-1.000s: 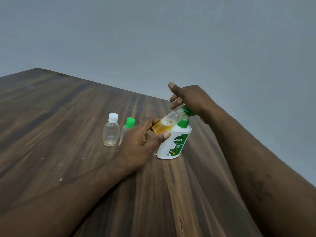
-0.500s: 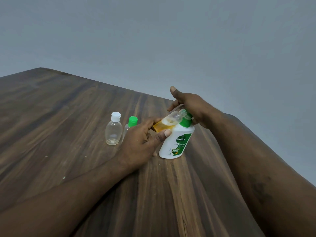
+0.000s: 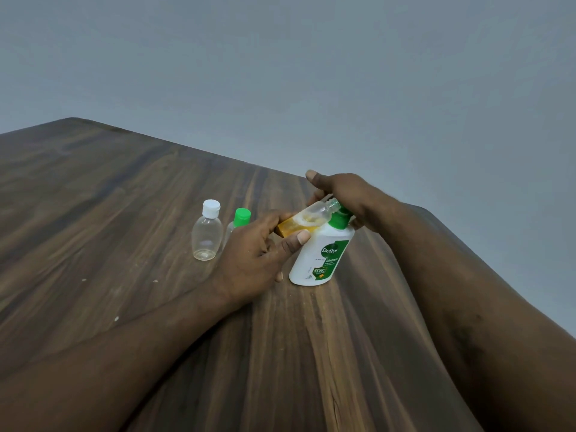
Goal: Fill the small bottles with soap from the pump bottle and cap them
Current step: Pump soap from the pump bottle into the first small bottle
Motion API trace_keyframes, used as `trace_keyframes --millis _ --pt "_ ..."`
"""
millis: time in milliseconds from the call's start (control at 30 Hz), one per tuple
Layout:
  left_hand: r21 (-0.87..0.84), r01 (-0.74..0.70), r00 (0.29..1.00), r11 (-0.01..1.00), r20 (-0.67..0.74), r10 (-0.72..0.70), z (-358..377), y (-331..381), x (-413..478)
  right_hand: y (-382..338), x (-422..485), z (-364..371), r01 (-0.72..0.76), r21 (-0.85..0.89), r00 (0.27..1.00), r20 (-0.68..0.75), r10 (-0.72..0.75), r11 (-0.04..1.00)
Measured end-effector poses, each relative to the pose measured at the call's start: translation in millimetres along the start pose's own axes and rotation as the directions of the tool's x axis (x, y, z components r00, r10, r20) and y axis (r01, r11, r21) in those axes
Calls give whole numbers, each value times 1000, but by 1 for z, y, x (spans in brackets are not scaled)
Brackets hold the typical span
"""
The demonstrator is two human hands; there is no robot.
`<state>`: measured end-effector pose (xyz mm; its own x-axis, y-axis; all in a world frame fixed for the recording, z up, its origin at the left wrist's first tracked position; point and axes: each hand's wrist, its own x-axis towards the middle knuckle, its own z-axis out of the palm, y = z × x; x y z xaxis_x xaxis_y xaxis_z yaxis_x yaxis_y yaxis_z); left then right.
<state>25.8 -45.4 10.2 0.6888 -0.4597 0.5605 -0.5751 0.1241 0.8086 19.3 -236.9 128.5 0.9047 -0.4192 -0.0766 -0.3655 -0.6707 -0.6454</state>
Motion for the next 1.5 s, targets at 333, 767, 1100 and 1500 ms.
trace_keyframes --millis 333,767,1100,1500 --pt "-346 169 985 923 97 -144 4 10 3 -22 -3 -20 110 -73 983 -136 -119 991" --pt "-415 280 958 866 178 -224 -2 11 2 -2 7 3 44 -67 998 -33 -47 997" --pt "-502 298 951 812 230 -207 -2 14 2 -16 1 -16 25 -52 996 -90 -29 998" --pt "-518 335 940 787 240 -243 -6 14 4 -7 5 -4 -15 -49 998 -56 12 999"
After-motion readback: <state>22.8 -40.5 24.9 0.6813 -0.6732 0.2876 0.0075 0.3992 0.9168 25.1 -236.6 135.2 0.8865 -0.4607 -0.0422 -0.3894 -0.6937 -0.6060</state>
